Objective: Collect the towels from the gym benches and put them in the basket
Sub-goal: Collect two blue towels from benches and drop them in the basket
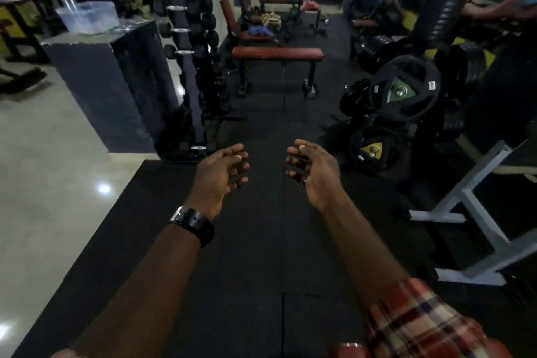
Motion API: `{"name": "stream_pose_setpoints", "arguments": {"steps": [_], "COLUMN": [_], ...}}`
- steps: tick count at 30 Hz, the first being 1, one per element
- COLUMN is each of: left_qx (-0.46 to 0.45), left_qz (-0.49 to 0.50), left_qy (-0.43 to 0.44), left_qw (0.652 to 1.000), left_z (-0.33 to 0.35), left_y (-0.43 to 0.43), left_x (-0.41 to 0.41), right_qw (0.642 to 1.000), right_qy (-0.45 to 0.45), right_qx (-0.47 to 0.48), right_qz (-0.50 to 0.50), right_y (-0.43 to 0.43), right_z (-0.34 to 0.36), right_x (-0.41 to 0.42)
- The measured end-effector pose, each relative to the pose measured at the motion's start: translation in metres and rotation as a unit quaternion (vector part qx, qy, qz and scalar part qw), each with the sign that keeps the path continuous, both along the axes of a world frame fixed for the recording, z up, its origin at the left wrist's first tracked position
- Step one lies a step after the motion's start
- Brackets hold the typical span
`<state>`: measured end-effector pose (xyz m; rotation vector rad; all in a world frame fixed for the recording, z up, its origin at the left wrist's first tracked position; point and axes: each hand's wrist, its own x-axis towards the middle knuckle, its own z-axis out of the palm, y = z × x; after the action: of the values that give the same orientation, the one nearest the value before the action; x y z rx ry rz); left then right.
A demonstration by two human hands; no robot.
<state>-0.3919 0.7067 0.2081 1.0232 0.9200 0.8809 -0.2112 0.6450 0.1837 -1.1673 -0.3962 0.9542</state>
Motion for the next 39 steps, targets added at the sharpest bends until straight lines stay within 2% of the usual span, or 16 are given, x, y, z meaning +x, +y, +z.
{"name": "stream_pose_setpoints", "arguments": {"steps": [8,15,20,28,33,39], "left_qx": [0.018,-0.007,0.022,0.082,0.091,0.087], "left_qz": [-0.070,-0.117,-0.141,-0.159,-0.138,-0.104], "left_qy": [-0.008,0.014,0.022,0.007,-0.003,0.000], "left_qw": [0.997,0.993,0.989,0.984,0.986,0.991], "left_z": [-0.005,0.004,0.001,0.014,0.037,0.021], "left_y": [0.206,0.400,0.502,0.684,0.789,0.899], "left_x": [0.085,0.160,0.225,0.381,0.482,0.583], "right_qw": [0.998,0.993,0.990,0.990,0.991,0.993], "right_qy": [-0.029,-0.045,-0.077,-0.081,-0.085,-0.083], "right_qx": [0.008,-0.005,-0.006,0.007,0.022,0.022], "right_qz": [-0.050,-0.105,-0.115,-0.114,-0.097,-0.087], "right_y": [0.185,0.363,0.463,0.633,0.742,0.850], "right_z": [-0.004,0.013,0.014,0.022,0.047,0.041], "right_x": [0.063,0.125,0.181,0.340,0.451,0.556]}}
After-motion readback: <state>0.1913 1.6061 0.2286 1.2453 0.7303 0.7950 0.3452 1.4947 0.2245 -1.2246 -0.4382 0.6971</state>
